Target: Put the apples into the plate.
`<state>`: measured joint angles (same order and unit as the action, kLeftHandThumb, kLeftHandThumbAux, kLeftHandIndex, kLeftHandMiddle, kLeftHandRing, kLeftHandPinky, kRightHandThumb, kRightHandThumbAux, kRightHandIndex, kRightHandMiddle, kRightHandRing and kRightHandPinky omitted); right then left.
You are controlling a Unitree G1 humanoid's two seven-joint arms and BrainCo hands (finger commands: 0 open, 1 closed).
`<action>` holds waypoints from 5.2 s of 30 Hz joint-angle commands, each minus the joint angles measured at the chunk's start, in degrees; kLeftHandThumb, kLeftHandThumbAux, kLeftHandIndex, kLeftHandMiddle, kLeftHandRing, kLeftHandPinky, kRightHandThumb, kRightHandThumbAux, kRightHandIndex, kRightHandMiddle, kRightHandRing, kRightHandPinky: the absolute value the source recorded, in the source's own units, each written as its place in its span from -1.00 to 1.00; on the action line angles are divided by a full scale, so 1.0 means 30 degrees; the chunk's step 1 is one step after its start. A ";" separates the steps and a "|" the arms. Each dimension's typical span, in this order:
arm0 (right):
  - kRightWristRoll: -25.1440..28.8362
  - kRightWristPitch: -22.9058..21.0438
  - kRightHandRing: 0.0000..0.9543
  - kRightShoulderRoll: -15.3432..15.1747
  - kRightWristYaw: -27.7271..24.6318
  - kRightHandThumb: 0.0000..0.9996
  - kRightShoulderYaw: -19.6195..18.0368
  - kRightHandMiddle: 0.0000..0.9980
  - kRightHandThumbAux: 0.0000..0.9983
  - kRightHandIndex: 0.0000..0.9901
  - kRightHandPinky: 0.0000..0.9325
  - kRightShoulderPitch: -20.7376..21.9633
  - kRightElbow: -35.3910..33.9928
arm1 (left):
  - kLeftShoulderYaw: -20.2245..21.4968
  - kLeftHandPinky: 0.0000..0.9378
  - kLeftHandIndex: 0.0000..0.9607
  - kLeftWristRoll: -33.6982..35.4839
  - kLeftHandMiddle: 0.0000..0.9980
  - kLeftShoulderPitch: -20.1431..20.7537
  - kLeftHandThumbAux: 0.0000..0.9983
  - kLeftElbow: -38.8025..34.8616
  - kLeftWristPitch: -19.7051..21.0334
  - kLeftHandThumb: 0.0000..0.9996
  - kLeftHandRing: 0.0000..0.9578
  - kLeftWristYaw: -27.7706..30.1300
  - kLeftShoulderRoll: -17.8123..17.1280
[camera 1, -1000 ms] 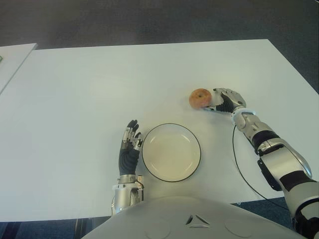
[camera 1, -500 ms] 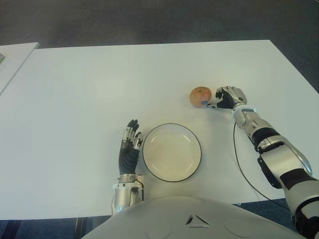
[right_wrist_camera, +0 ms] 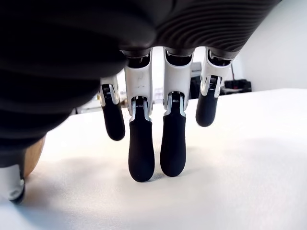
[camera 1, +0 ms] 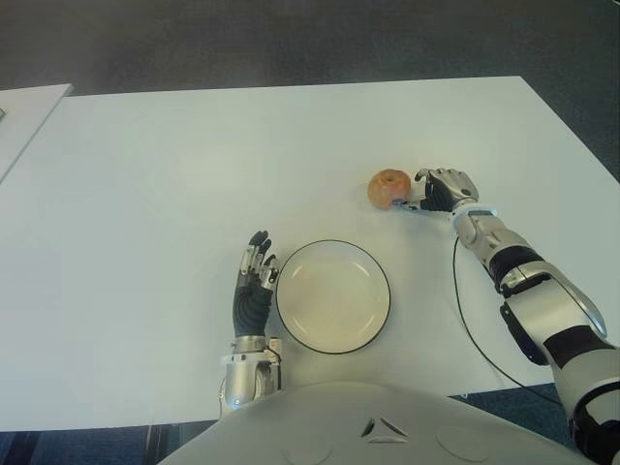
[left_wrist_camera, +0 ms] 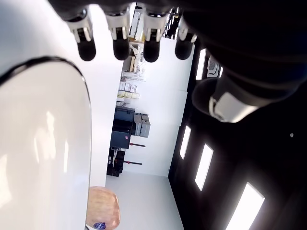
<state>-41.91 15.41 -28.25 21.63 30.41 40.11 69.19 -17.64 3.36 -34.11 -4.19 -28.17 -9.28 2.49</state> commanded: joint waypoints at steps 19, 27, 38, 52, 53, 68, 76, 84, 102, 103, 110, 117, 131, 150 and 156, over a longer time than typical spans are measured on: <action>0.1238 0.2951 -1.00 -0.2107 -0.6057 -0.70 -0.1084 -1.00 -0.52 -1.00 -1.00 0.1851 -0.2668 | 0.0285 -0.88 -0.85 0.0274 -0.86 0.0367 0.11 0.0284 0.0275 -0.70 -0.89 0.0683 0.0940; 0.1322 0.2770 -1.00 -0.1930 -0.6851 -0.69 -0.1359 -1.00 -0.60 -1.00 -1.00 0.2275 -0.3395 | 0.0245 -0.90 -0.83 0.0645 -0.86 0.0557 0.08 0.0357 0.0386 -0.66 -0.89 0.0771 0.1164; 0.1124 0.2664 -1.00 -0.1780 -0.7937 -0.75 -0.1347 -1.00 -0.63 -1.00 -1.00 0.2976 -0.3848 | 0.0485 -0.90 -0.81 0.0611 -0.86 0.0768 0.05 0.0693 0.0225 -0.64 -0.90 0.0768 0.1136; 0.1039 0.2875 -1.00 -0.1231 -0.8158 -0.76 -0.1251 -1.00 -0.62 -1.00 -1.00 0.3639 -0.3835 | 0.0803 -0.91 -0.83 0.0442 -0.87 0.0886 0.07 0.0963 -0.0031 -0.69 -0.91 0.0849 0.1260; 0.1037 0.2869 -1.00 -0.1197 -0.8259 -0.75 -0.1235 -1.00 -0.62 -1.00 -1.00 0.3693 -0.3835 | 0.0801 -0.91 -0.83 0.0518 -0.87 0.0886 0.08 0.0992 -0.0190 -0.69 -0.91 0.0892 0.1338; 0.0655 0.2420 -1.00 -0.0485 -0.8718 -0.75 -0.0833 -1.00 -0.66 -1.00 -1.00 0.4357 -0.3099 | 0.0946 -0.89 -0.83 0.0580 -0.86 0.0851 0.07 0.1403 -0.0386 -0.68 -0.91 0.1215 0.1423; 0.0518 0.2595 -1.00 -0.0158 -0.8159 -0.77 -0.0655 -1.00 -0.64 -1.00 -1.00 0.4447 -0.2570 | 0.0866 -0.92 -0.84 0.0134 -0.86 0.0849 0.09 0.1523 -0.0757 -0.68 -0.90 0.1058 0.1551; 0.0478 0.2311 -1.00 0.0119 -0.8287 -0.77 -0.0589 -1.00 -0.64 -1.00 -1.00 0.4675 -0.2047 | 0.0955 -0.92 -0.85 0.0059 -0.87 0.0844 0.11 0.1533 -0.0545 -0.69 -0.90 0.1023 0.1502; 0.0177 0.1466 -1.00 0.1505 -0.7889 -0.73 -0.0010 -1.00 -0.62 -1.00 -1.00 0.5332 -0.0490 | 0.1118 -0.92 -0.83 0.0206 -0.86 0.0889 0.07 0.2115 -0.1468 -0.66 -0.90 0.1117 0.1567; 0.0189 0.1436 -1.00 0.1563 -0.7850 -0.73 0.0011 -1.00 -0.61 -1.00 -1.00 0.5350 -0.0409 | 0.1134 -0.92 -0.83 0.0147 -0.86 0.0887 0.07 0.2141 -0.1500 -0.66 -0.90 0.1089 0.1554; 0.0291 0.1306 -1.00 0.1869 -0.7573 -0.72 0.0072 -1.00 -0.57 -1.00 -1.00 0.5344 0.0038 | 0.0897 -0.91 -0.83 0.0073 -0.86 0.0531 0.05 0.1794 -0.1723 -0.68 -0.90 0.0998 0.1735; 0.0347 0.1113 -1.00 0.2037 -0.7598 -0.72 0.0099 -1.00 -0.54 -1.00 -1.00 0.5368 0.0519 | 0.1662 -0.90 -0.84 0.0600 -0.86 0.0481 0.04 0.2730 -0.2405 -0.69 -0.89 0.1622 0.1048; 0.0588 0.1333 -1.00 0.2427 -0.6897 -0.74 0.0042 -1.00 -0.49 -1.00 -1.00 0.4857 0.0988 | 0.1851 -0.84 -0.84 -0.0408 -0.82 0.0194 0.05 0.2928 -0.2956 -0.71 -0.85 0.1432 0.1331; 0.0388 0.1057 -1.00 0.2978 -0.5705 -0.73 0.0231 -1.00 -0.43 -1.00 -1.00 0.4176 0.1759 | 0.1968 -0.87 -0.85 -0.0512 -0.84 -0.0080 -0.04 0.3373 -0.4214 -0.70 -0.87 0.1310 0.1421; 0.0407 0.0932 -1.00 0.3049 -0.5626 -0.73 0.0234 -1.00 -0.42 -1.00 -1.00 0.4097 0.2034 | 0.2026 -0.87 -0.88 -0.1182 -0.85 -0.0329 -0.04 0.3355 -0.4284 -0.73 -0.88 0.1078 0.1345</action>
<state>-40.38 19.11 -19.80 5.29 30.53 54.22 74.01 -12.00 0.94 -33.47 5.24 -41.21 -5.39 5.46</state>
